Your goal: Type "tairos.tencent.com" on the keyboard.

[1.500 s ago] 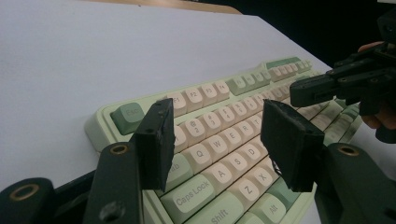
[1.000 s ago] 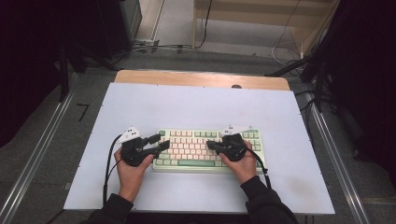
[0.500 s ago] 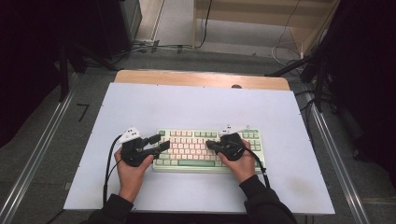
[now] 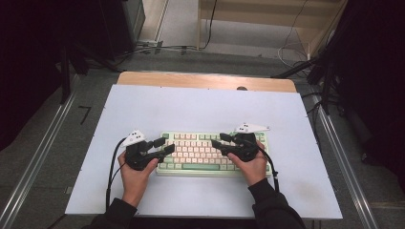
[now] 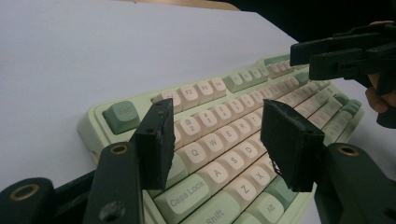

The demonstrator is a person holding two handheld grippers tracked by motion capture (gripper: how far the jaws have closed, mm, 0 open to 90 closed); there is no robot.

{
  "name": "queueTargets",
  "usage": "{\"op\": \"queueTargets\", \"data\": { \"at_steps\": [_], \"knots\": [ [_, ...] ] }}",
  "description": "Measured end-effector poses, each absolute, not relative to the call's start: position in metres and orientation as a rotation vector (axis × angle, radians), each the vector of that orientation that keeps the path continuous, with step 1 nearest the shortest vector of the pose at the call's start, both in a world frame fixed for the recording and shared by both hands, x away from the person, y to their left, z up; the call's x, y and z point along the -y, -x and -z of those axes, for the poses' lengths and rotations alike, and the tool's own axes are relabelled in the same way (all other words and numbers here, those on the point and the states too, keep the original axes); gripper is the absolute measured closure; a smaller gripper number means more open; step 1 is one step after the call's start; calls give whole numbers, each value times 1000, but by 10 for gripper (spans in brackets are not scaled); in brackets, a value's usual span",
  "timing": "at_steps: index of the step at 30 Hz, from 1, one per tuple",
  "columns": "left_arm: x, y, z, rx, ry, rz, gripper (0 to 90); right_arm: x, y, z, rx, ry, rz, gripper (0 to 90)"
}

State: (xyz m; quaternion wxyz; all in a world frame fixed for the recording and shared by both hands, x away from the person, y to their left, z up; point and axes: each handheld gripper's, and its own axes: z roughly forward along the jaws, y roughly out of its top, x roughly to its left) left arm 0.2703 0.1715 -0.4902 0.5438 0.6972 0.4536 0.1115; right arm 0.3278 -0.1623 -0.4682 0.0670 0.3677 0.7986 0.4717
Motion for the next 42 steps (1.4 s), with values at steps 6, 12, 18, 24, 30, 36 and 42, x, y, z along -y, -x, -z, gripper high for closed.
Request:
{"op": "queueTargets", "data": {
  "at_steps": [6, 12, 18, 24, 30, 36, 42],
  "knots": [
    [-168, -272, 490, -1069, -1663, -264, 463, 164, -330, 469, -2396, -1139, -1425, 376],
    [-166, -274, 489, -1068, -1664, -265, 463, 164, -331, 470, -2405, -1139, -1415, 370],
    [-161, -276, 488, -1059, -1670, -258, 464, 167, -332, 470, -2399, -1150, -1414, 369],
    [-160, -277, 489, -1063, -1675, -255, 468, 167, -332, 469, -2398, -1149, -1415, 368],
    [-157, -279, 489, -1058, -1674, -235, 470, 167, -331, 469, -2405, -1148, -1409, 368],
    [-154, -282, 488, -1048, -1679, -225, 453, 166, -331, 471, -2412, -1158, -1397, 368],
    [-149, -287, 486, -1037, -1686, -232, 425, 166, -331, 472, -2411, -1154, -1405, 366]
  ]
}}
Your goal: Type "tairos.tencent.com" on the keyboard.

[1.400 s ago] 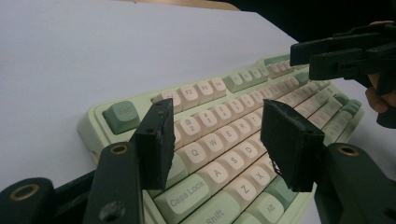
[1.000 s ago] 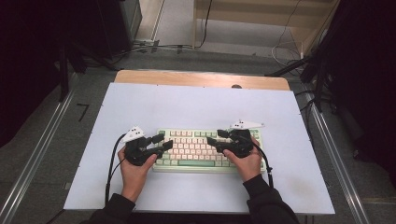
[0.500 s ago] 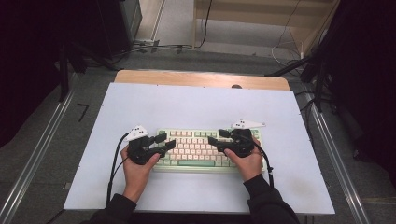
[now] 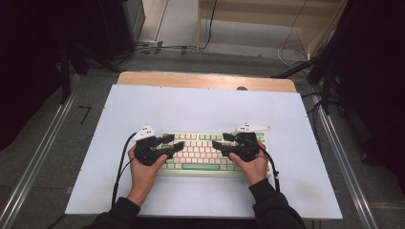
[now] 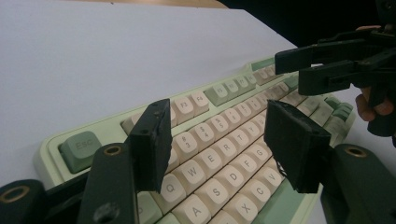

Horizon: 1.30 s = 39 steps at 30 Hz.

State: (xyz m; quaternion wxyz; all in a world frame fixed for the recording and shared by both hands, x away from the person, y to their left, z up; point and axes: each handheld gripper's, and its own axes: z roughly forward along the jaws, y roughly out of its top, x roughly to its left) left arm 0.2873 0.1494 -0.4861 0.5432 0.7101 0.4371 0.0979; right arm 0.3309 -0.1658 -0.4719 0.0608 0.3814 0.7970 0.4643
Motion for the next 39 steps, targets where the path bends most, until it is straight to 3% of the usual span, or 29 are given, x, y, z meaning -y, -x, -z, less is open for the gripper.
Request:
{"op": "queueTargets", "data": {
  "at_steps": [14, 18, 25, 39],
  "knots": [
    [-134, -295, 483, -1005, -1733, -235, 434, 168, -330, 471, -2411, -1161, -1403, 365],
    [-130, -296, 483, -982, -1749, -248, 549, 169, -330, 471, -2411, -1156, -1404, 364],
    [-121, -296, 483, -926, -1811, -271, 889, 170, -331, 472, -2411, -1164, -1403, 364],
    [-104, -302, 489, -938, -1934, -280, 900, 170, -331, 472, -2415, -1168, -1400, 364]
  ]
}}
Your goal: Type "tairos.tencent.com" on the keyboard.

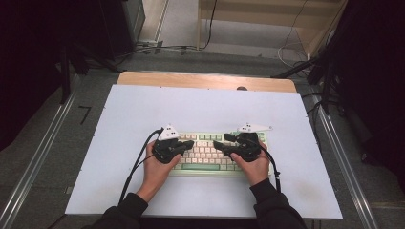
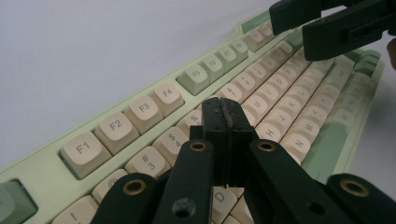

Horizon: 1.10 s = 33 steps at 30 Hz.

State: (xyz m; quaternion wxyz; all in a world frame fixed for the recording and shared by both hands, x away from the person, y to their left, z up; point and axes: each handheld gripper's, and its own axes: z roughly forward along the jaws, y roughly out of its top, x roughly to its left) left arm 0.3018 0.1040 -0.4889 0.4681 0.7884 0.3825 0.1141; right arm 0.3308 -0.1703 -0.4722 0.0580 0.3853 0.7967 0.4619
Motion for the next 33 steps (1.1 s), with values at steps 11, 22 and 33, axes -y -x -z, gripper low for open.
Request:
{"op": "queueTargets", "data": {
  "at_steps": [11, 22, 33],
  "knots": [
    [-101, -304, 494, -963, -1995, -272, 900, 170, -331, 472, -2415, -1167, -1397, 364],
    [-122, -295, 469, -942, -1800, -229, 540, 175, -330, 470, -2405, -1170, -1408, 364],
    [-175, -277, 476, -1122, -1624, -262, 354, 182, -328, 466, -2381, -1177, -1424, 363]
  ]
}}
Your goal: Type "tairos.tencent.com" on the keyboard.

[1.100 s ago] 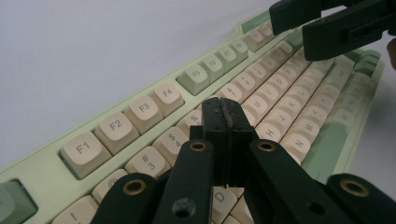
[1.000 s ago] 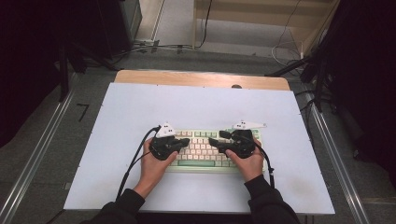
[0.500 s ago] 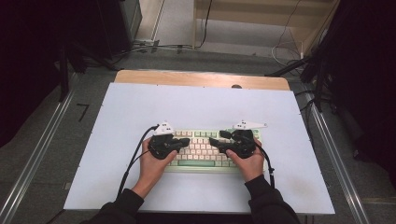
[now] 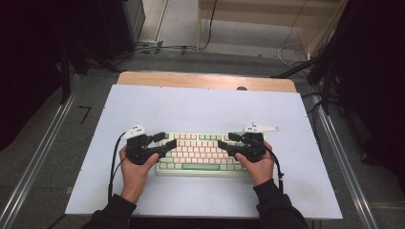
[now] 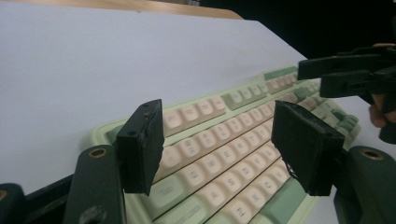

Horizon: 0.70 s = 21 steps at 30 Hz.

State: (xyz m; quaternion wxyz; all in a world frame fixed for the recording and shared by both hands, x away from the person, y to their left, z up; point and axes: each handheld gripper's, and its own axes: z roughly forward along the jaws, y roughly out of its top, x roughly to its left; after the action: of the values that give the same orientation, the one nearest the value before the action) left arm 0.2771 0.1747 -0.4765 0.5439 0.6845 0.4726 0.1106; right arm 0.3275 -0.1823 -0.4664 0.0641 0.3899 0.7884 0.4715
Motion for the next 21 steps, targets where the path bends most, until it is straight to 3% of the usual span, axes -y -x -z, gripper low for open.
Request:
{"op": "queueTargets", "data": {
  "at_steps": [12, 14, 18, 19, 21],
  "knots": [
    [-203, -260, 484, -1163, -1603, -314, 383, 185, -326, 469, -2386, -1165, -1378, 397],
    [-202, -261, 485, -1167, -1608, -319, 384, 185, -325, 470, -2384, -1163, -1368, 500],
    [-199, -262, 486, -1161, -1615, -323, 383, 183, -320, 471, -2405, -1113, -1366, 822],
    [-198, -262, 486, -1162, -1622, -322, 383, 183, -320, 471, -2413, -1100, -1356, 869],
    [-198, -262, 488, -1155, -1626, -311, 384, 181, -321, 472, -2422, -1095, -1355, 875]
  ]
}}
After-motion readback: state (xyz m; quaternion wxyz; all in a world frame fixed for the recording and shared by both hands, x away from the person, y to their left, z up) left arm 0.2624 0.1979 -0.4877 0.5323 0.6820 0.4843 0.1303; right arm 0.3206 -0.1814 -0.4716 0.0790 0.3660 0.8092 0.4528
